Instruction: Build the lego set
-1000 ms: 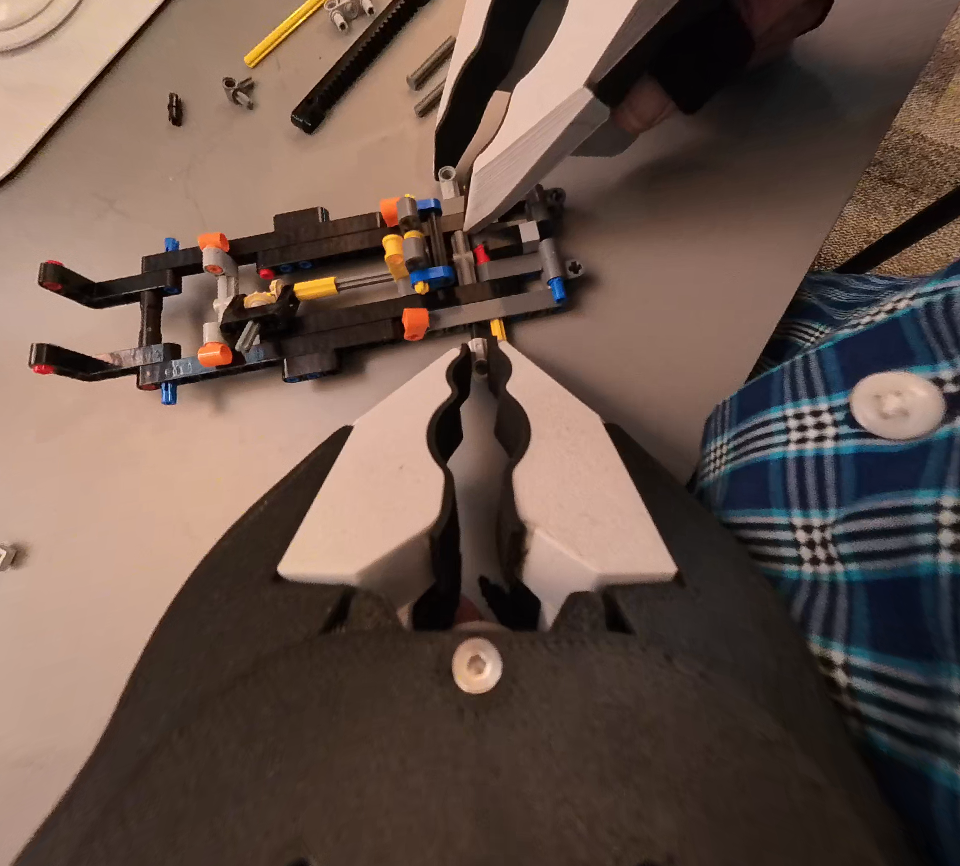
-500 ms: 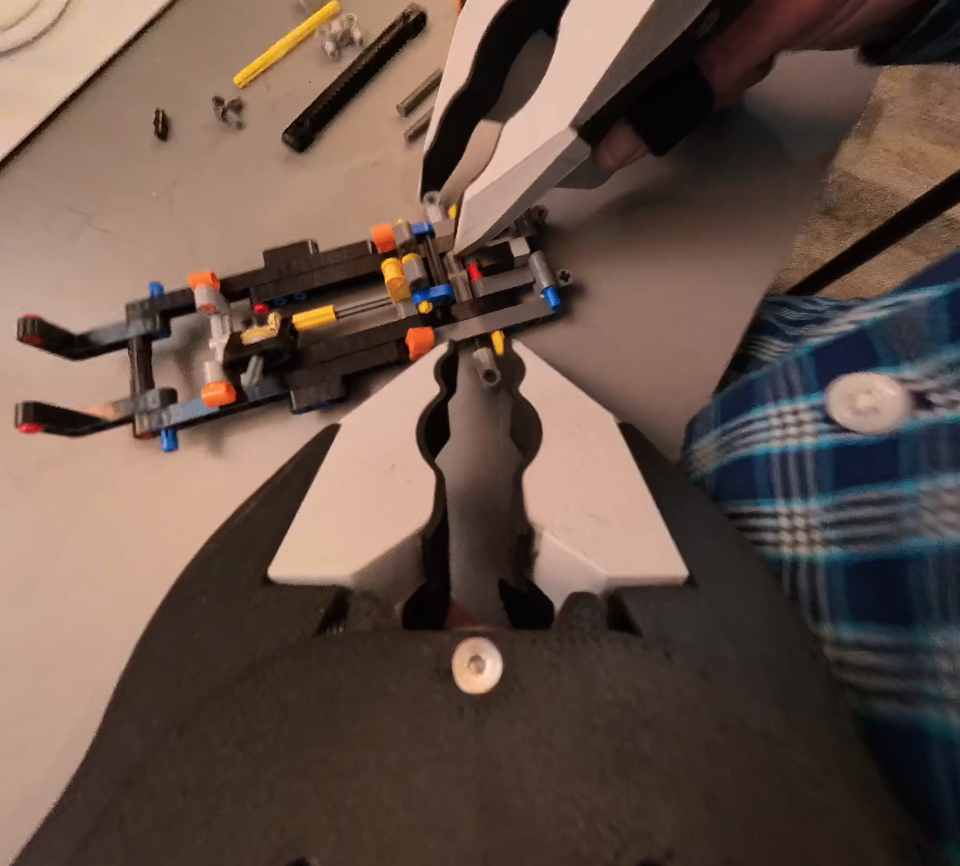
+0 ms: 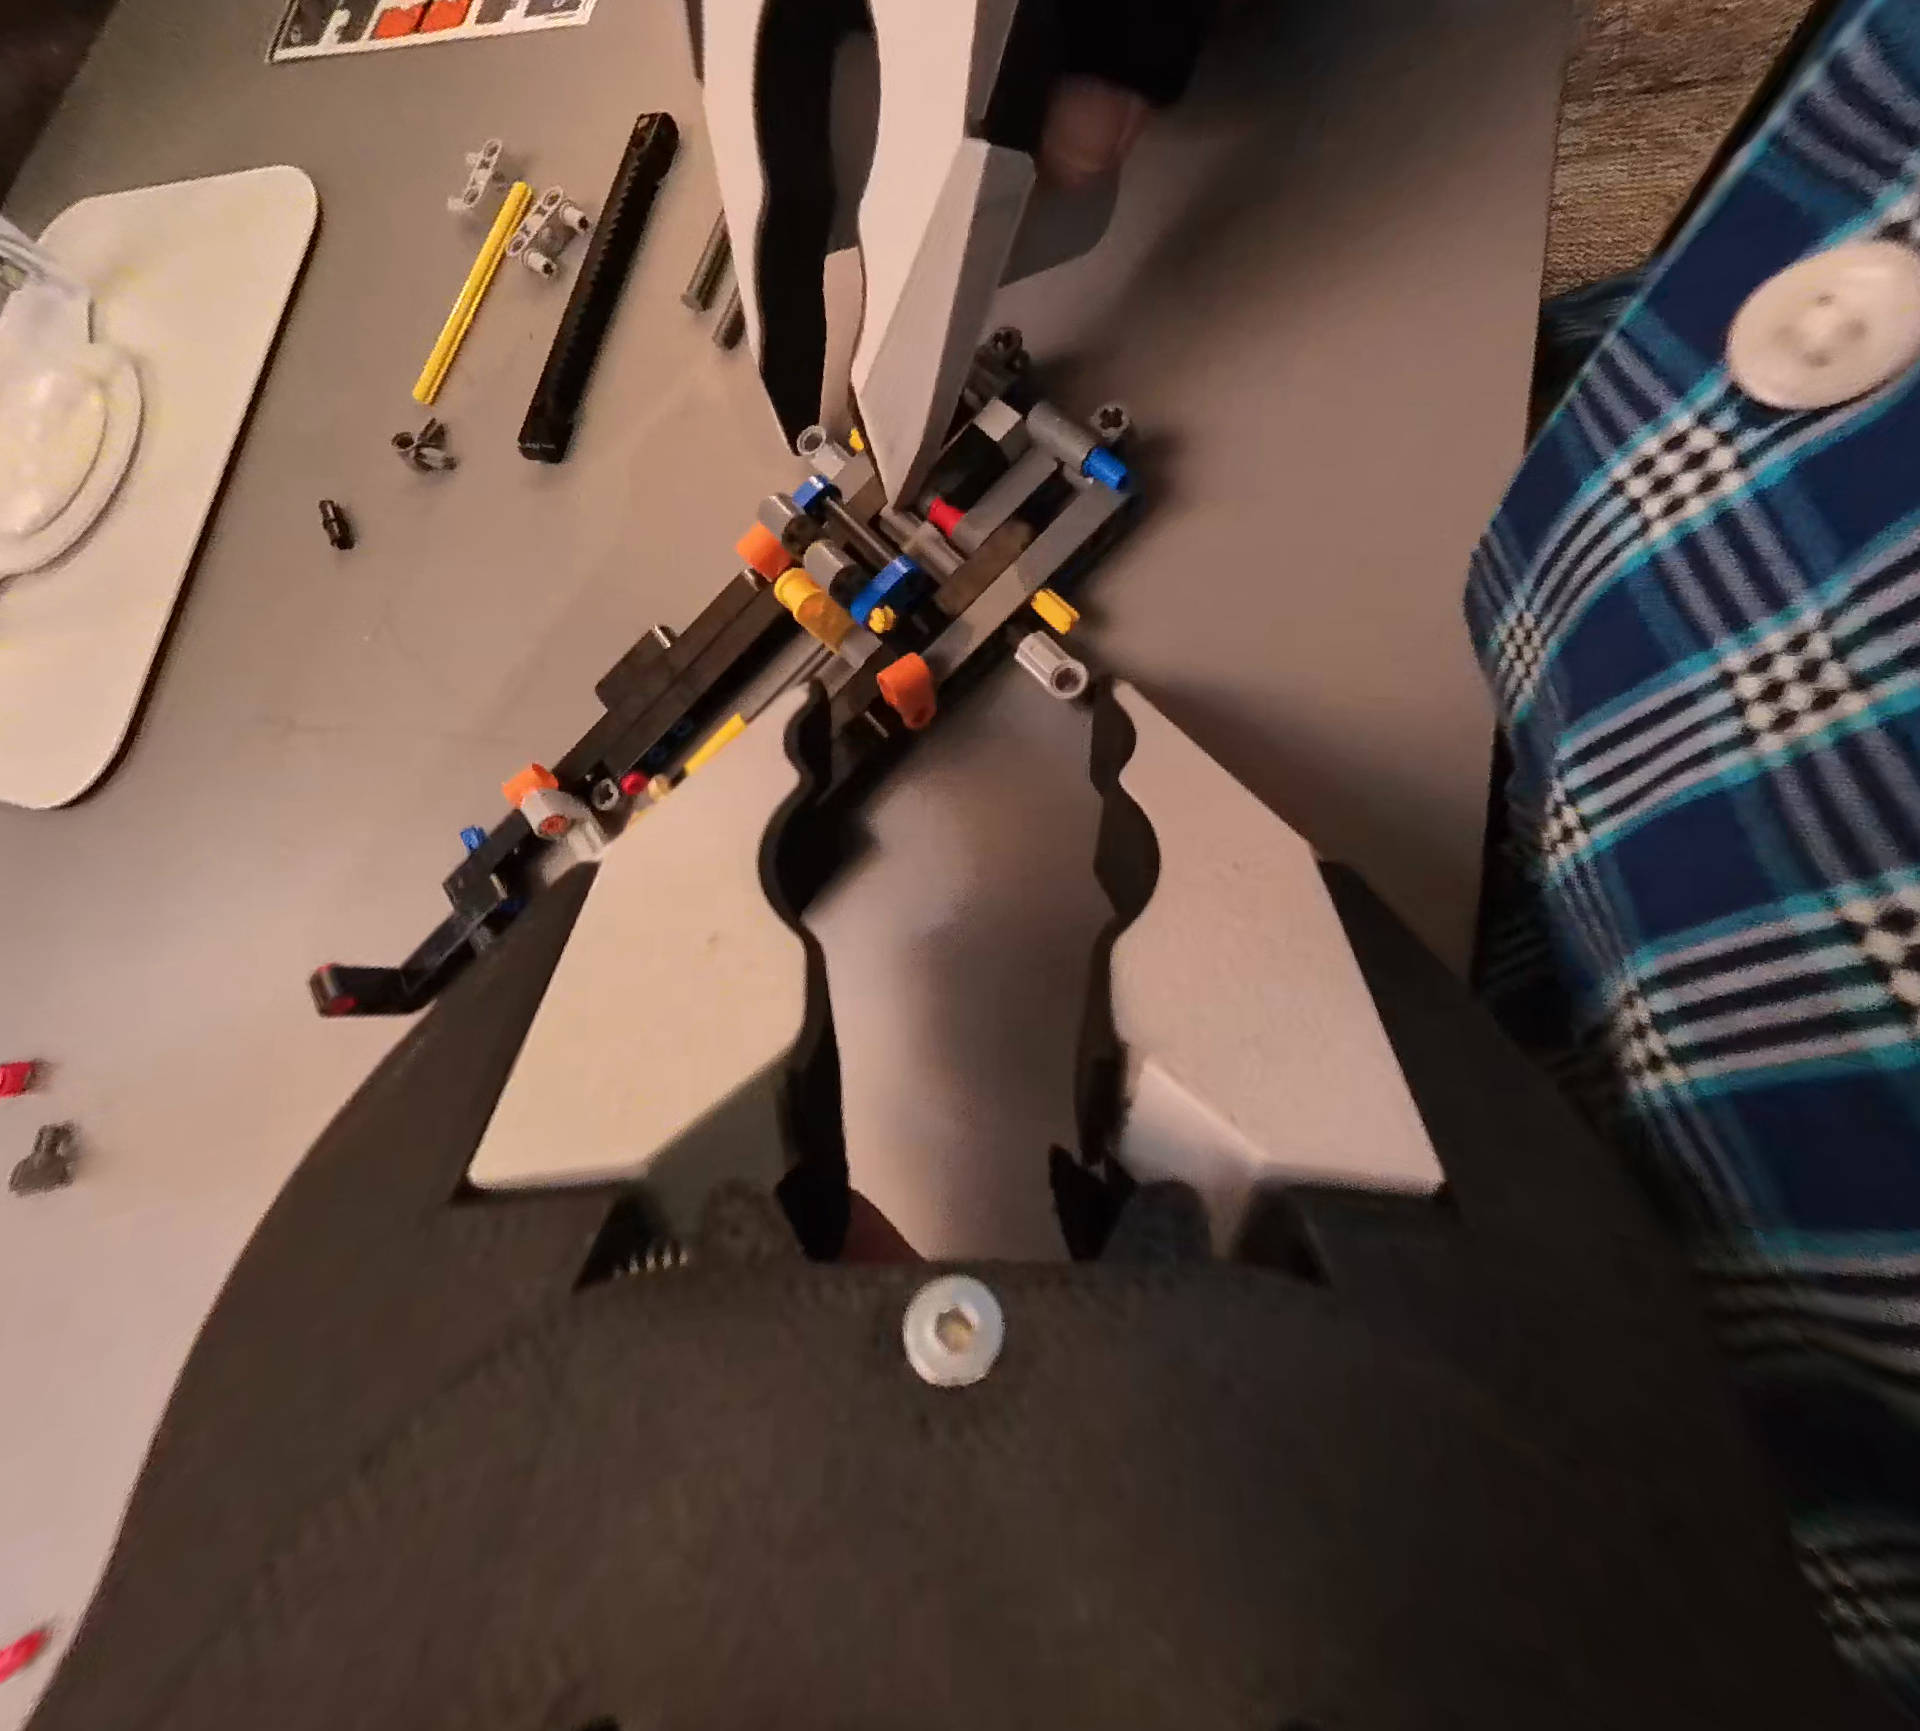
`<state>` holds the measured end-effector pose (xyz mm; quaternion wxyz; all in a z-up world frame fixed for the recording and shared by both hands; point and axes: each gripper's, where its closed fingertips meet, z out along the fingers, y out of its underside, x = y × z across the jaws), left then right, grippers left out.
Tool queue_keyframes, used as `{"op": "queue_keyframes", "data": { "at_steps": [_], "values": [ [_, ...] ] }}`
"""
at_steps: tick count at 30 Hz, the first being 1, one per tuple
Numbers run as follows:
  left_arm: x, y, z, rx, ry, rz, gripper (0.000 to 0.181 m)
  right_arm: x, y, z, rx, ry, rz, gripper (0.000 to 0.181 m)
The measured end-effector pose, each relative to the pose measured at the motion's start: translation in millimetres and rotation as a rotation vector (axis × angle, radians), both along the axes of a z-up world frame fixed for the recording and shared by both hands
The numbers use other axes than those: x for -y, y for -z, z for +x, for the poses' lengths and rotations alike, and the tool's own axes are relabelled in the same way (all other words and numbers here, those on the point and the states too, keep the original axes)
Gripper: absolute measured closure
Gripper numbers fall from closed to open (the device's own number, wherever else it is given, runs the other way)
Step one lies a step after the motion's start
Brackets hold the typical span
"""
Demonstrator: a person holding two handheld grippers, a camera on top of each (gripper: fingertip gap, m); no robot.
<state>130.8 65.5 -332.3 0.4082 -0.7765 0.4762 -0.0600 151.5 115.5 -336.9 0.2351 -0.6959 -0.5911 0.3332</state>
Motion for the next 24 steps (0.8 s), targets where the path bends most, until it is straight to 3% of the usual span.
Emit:
{"op": "queue_keyframes", "data": {
  "at_steps": [11,24],
  "values": [
    [-1.8,6.9,2.5,0.040,0.101,-0.198,0.125,2.3,0.6,-0.4,0.002,-0.019,-0.014,0.152],
    [-1.3,6.9,6.0,0.026,0.130,-0.170,0.133,3.2,1.2,-0.2,0.005,-0.018,-0.017,0.152]
  ]
}}
